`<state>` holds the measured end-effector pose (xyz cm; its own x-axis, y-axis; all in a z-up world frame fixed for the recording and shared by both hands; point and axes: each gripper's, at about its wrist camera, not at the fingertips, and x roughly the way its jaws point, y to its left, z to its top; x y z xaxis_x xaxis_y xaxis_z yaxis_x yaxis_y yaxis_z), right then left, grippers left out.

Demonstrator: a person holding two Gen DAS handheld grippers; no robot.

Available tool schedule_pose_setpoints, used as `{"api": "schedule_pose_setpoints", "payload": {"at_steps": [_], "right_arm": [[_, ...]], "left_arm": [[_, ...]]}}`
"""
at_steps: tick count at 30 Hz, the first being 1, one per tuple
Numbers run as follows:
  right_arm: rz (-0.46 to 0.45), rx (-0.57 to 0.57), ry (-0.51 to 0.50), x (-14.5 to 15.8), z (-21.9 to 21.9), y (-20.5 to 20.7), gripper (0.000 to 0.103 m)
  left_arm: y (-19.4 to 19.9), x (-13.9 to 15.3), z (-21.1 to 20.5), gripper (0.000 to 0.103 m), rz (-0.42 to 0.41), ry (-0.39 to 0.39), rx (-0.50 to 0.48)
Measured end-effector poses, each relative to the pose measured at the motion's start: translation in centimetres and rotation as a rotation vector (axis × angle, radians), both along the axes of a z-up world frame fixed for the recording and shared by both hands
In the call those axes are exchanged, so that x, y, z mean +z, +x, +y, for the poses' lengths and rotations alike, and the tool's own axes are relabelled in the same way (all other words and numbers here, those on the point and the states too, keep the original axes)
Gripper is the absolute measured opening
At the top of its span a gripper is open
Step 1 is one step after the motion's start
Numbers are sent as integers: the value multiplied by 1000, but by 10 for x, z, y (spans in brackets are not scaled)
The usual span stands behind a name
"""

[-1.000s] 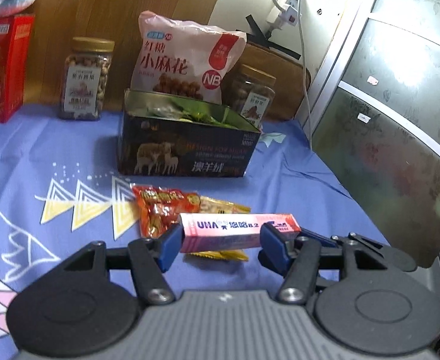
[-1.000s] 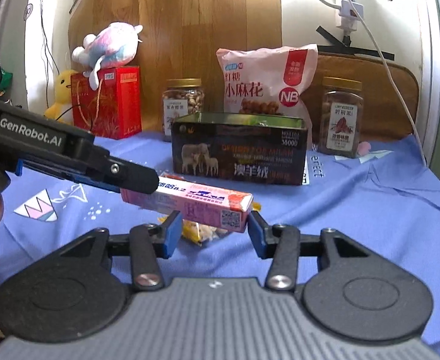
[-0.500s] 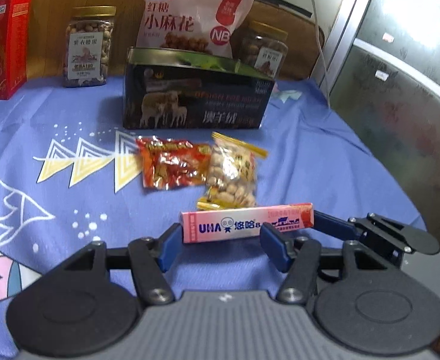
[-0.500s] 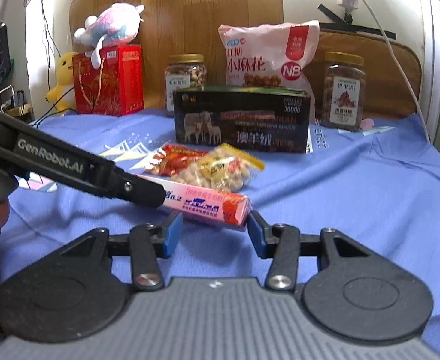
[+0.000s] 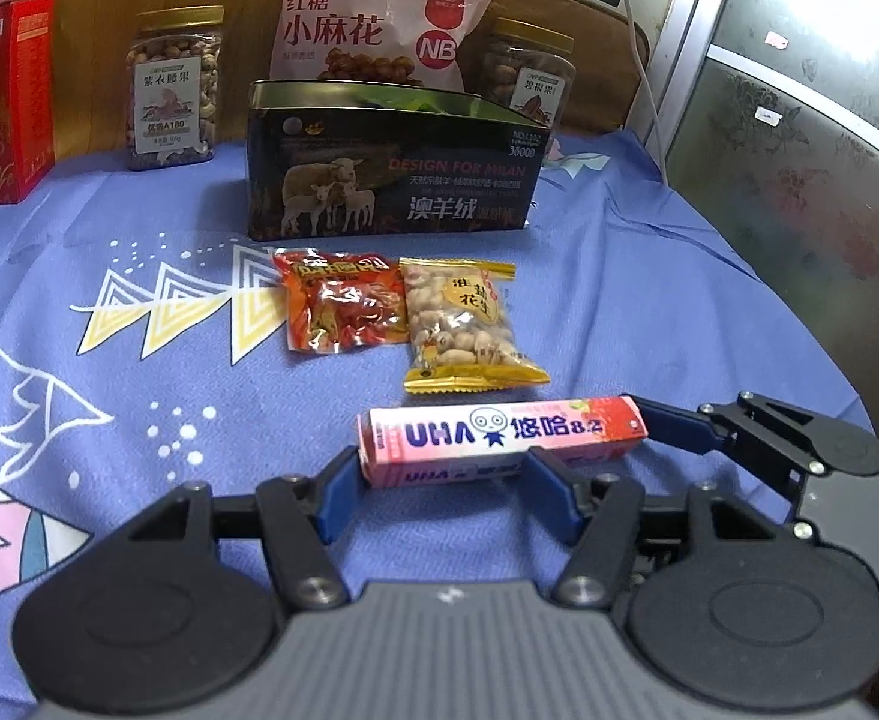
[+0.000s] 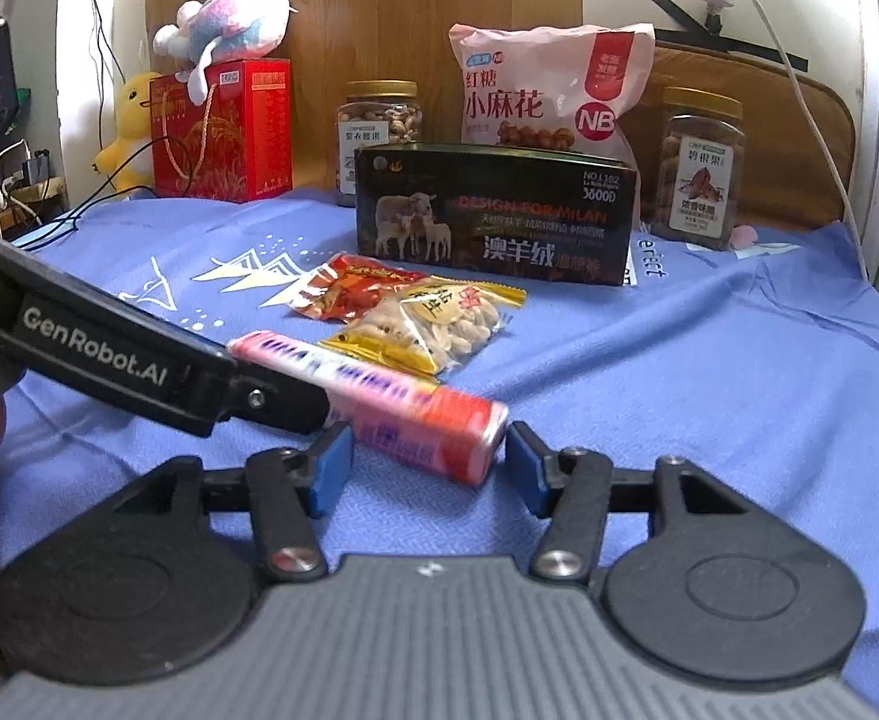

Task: Organize snacks
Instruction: 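Lift the pink candy box with the left tool and carry it toward the tin, then lower the pink candy box into the tin and open the left tool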

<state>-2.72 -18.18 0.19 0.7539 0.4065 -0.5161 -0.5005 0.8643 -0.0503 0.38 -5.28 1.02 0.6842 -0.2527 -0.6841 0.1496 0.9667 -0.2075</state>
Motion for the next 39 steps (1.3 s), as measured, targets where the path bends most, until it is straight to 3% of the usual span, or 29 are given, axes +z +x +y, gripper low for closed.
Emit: {"api": "schedule_pose_setpoints", "payload": {"at_steps": [10, 16, 23, 30, 39], "right_arm": [[-2, 4, -7, -2, 1, 1, 60], [-21, 12, -23, -1, 2, -2, 54], [-125, 29, -10, 28, 2, -9, 53], [-267, 53, -26, 65, 15, 46, 53], [-166, 33, 3, 74, 36, 160, 54]], "left_arm": [[1, -1, -1, 62, -3, 6, -8], [1, 2, 0, 60, -1, 1, -4], [0, 41, 6, 60, -101, 3, -20], [60, 79, 17, 60, -211, 34, 14], [174, 76, 36, 61, -170, 37, 84]]}}
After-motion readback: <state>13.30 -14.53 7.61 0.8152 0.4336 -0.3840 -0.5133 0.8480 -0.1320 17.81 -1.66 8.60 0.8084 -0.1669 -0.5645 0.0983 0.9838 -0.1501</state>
